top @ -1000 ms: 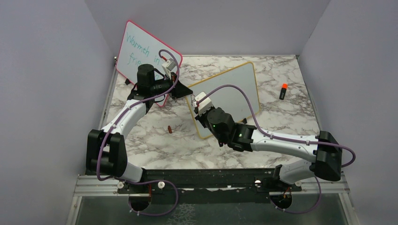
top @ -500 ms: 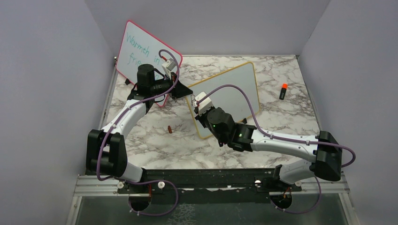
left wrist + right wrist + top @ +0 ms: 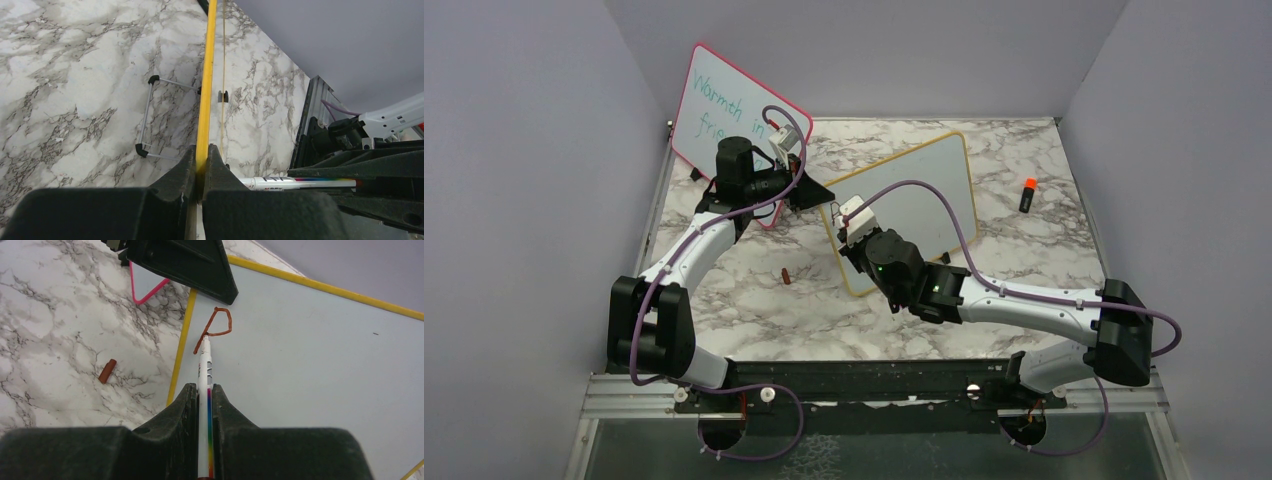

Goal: Write a sentence on the whiteboard

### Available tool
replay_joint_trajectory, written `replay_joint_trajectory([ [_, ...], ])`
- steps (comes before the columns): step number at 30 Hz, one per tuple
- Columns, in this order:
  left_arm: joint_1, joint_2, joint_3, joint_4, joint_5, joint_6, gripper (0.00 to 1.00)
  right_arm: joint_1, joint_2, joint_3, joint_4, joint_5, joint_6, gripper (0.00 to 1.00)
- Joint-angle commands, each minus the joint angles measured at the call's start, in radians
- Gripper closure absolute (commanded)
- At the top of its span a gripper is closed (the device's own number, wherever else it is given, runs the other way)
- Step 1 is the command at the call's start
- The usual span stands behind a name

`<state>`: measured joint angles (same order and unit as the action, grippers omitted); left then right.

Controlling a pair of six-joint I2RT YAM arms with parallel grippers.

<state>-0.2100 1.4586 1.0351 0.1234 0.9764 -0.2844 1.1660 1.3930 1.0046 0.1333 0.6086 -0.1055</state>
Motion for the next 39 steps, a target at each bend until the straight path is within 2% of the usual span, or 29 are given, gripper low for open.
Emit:
replay_joint_trajectory([
  [1,-0.014,0.006,-0.015,-0.044,0.011,0.024,1.0,-0.002,-0.004,-0.004,-0.004,0.025,0.001,0.99],
  [25,-0.014,0.009,-0.017,-0.045,0.01,0.025,1.0,-0.002,-0.053,-0.064,-0.052,0.084,0.027,0.99],
  [39,-0.014,0.014,-0.017,-0.044,0.008,0.025,1.0,-0.002,-0.089,-0.057,0.001,0.043,0.014,0.99],
])
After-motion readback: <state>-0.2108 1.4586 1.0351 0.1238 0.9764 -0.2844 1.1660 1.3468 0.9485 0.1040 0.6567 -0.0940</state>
